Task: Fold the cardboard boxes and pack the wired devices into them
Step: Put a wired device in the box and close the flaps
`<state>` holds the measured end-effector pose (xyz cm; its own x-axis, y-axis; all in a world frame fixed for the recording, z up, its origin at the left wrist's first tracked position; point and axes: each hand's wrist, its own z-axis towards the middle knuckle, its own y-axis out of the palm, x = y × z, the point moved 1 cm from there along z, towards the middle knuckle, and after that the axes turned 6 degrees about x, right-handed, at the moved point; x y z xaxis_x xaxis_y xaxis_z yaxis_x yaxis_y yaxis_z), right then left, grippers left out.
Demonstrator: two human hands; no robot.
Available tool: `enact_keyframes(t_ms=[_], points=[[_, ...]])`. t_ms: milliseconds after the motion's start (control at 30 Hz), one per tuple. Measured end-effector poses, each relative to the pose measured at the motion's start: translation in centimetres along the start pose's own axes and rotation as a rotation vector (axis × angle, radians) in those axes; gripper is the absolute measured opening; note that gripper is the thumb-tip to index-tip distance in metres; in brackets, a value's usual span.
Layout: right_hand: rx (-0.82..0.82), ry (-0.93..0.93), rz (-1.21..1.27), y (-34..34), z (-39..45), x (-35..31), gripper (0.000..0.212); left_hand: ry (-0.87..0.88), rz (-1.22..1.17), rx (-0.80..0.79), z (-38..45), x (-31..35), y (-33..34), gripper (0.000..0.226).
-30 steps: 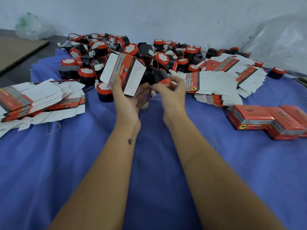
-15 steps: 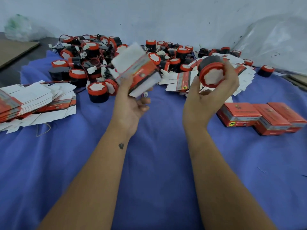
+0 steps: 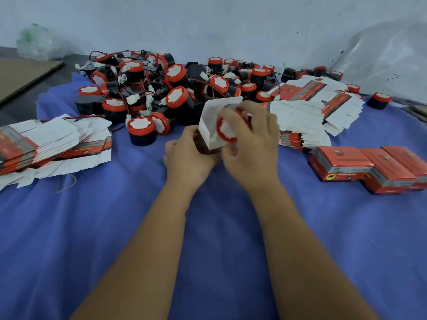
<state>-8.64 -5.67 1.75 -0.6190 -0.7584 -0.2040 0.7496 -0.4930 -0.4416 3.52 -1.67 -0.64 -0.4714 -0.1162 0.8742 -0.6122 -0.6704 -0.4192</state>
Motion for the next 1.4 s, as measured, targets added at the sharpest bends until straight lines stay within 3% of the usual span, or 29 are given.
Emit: enact_keyframes(t_ms=[133, 367, 500, 600, 667, 700, 800, 867, 1000, 1100, 1300, 1400], points=[[-0.227, 0.000, 0.075, 0.8, -0.3, -0.2, 0.065, 0.026, 0.095, 0.004, 0.0, 0.1, 0.1, 0.057], [-0.297, 0.231, 0.254, 1.0, -0.5, 0.2, 0.062, 0.003, 0.085, -0.014, 0.4, -0.1, 0.4, 0.063], [-0.389, 0.170, 0.239, 1.5, -0.6, 0.2, 0.060, -0.004, 0.041, 0.039, 0.1, 0.0, 0.7, 0.066], [-0.248, 0.223, 0.265, 1.3, -0.6, 0.0, 0.051, -0.019, 0.037, 0.040, 0.4, -0.3, 0.8, 0.067], [-0.100, 0.402, 0.201, 1.0, -0.6, 0.1, 0.021, -0.030, 0.037, 0.044, 0.6, -0.4, 0.9, 0.068], [-0.083, 0.546, 0.164, 0.9, -0.6, 0.4, 0.017, -0.034, 0.037, 0.047, 0.7, -0.4, 0.9, 0.068], [-0.066, 1.064, 0.328, 1.0, -0.6, 1.9, 0.037, -0.063, 0.020, 0.045, 0.7, -0.4, 0.8, 0.068], [0.039, 1.241, 0.491, 0.9, -0.4, 2.9, 0.036, -0.072, 0.010, 0.029, 0.7, -0.5, 0.6, 0.068], [0.239, 1.398, 0.786, 0.4, -0.2, 4.0, 0.038, -0.057, -0.029, -0.074, 1.0, -0.7, 0.1, 0.074], [0.297, 1.456, 0.903, -0.1, -0.1, 4.4, 0.036, -0.050, -0.068, -0.168, 1.1, -0.5, -0.2, 0.085], [0.304, 1.517, 0.891, 0.1, -0.1, 3.7, 0.006, -0.047, -0.099, -0.259, 1.4, -1.0, -0.7, 0.091], [0.359, 1.578, 0.918, 0.0, -0.2, 4.1, 0.008, -0.034, -0.135, -0.304, 1.6, -1.3, -0.8, 0.082]])
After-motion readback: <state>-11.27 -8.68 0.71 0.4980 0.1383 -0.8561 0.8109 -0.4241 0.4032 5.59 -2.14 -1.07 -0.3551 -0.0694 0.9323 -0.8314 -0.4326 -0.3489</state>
